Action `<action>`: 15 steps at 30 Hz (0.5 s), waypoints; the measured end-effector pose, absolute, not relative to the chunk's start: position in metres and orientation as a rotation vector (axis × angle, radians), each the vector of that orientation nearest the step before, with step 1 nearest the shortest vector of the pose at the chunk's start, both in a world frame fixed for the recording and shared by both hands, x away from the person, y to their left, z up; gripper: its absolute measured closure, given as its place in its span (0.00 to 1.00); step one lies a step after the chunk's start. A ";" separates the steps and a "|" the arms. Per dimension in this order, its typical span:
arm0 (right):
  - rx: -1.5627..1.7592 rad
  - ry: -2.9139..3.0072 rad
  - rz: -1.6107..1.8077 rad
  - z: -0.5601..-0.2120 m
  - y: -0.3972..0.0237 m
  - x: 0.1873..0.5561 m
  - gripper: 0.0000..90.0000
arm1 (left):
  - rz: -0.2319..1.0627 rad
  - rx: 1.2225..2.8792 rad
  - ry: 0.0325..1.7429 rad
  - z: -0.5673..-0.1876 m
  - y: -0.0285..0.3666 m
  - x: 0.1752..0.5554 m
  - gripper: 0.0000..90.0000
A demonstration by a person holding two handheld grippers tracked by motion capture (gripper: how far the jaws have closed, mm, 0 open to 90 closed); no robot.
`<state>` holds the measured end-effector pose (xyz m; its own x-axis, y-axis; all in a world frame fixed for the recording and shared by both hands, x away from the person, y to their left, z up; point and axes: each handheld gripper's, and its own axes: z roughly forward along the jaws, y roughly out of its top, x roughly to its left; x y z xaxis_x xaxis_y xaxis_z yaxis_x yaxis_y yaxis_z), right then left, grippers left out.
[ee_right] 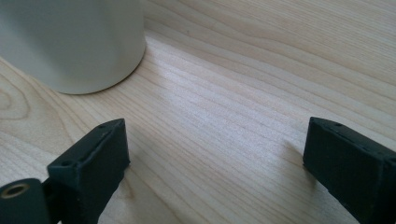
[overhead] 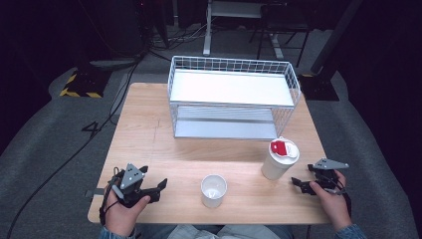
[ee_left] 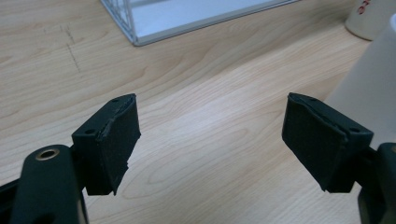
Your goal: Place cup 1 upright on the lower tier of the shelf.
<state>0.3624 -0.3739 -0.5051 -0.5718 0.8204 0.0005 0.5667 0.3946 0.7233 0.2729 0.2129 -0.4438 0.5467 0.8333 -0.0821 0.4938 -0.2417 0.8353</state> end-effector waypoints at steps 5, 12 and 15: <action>1.201 2.301 0.985 -0.505 -0.374 0.362 0.08 | 0.484 1.900 1.034 -0.439 0.207 0.266 0.22; 1.202 2.300 0.985 -0.505 -0.374 0.362 0.08 | 0.448 1.894 0.949 -0.435 0.196 0.258 0.21; 1.201 2.301 0.985 -0.505 -0.374 0.362 0.08 | 0.433 1.882 0.935 -0.435 0.193 0.257 0.21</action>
